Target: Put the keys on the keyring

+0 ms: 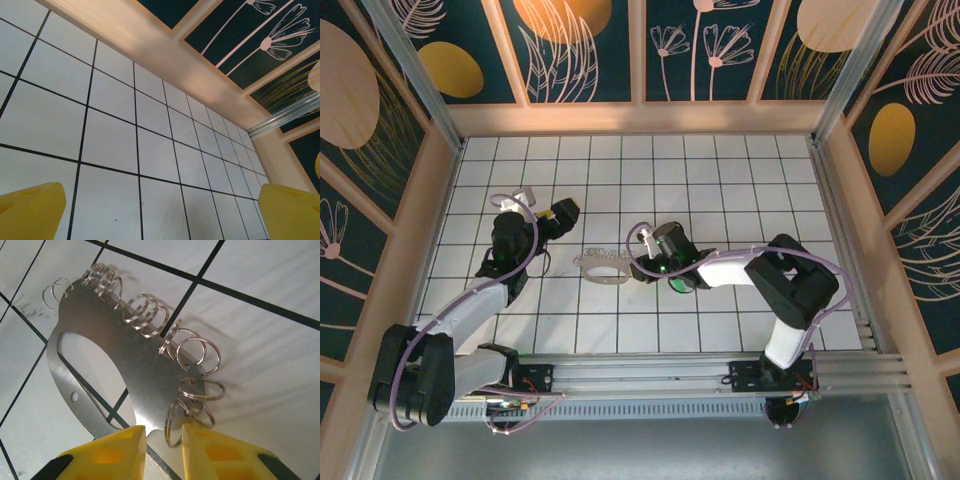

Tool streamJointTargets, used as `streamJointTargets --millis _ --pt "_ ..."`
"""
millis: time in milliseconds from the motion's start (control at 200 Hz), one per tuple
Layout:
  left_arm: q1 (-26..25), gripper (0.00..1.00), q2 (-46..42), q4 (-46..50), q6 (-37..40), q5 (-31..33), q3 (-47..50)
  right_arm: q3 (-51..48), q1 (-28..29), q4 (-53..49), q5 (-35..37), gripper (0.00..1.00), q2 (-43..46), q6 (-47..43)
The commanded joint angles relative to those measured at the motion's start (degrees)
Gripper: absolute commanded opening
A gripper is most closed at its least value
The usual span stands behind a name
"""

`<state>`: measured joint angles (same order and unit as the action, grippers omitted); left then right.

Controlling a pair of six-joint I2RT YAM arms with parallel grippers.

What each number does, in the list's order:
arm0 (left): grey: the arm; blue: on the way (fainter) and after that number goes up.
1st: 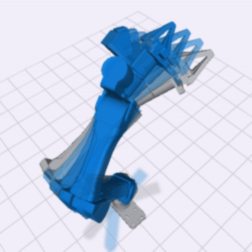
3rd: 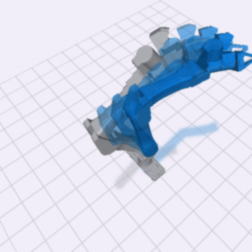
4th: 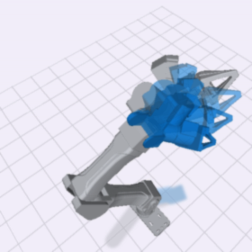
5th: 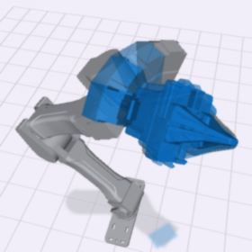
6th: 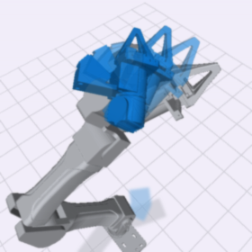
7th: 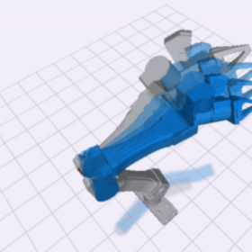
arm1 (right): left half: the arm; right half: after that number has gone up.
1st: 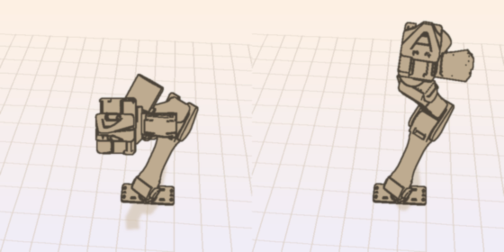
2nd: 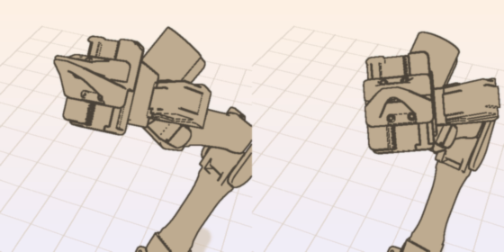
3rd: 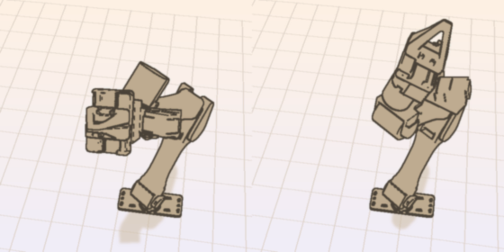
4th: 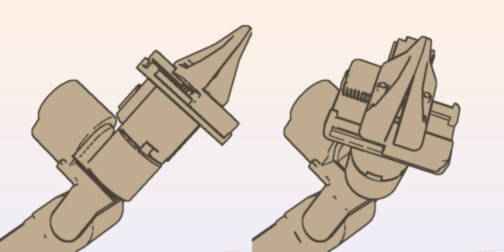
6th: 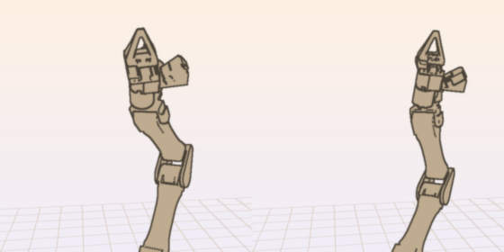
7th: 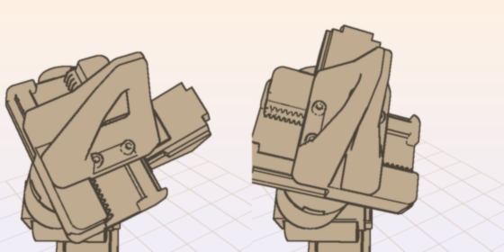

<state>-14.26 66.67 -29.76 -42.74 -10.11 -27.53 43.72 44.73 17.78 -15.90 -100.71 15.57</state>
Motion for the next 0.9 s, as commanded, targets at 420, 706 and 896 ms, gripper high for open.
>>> streamJointTargets --millis 420,706,896 --pt "-0.2 0.99 -0.6 -0.6 0.4 -0.8 0.8 2.1 0.3 0.5 1.9 0.08 -2.2 -0.4" --pt "-0.2 0.99 -0.8 -0.5 0.5 -0.8 0.5 2.3 -0.4 -1.0 0.6 0.0 1.9 -2.7" --pt "-0.2 0.99 -1.2 -0.7 0.9 -1.7 -0.1 2.0 -1.7 -0.5 -3.0 0.0 7.8 -5.3"
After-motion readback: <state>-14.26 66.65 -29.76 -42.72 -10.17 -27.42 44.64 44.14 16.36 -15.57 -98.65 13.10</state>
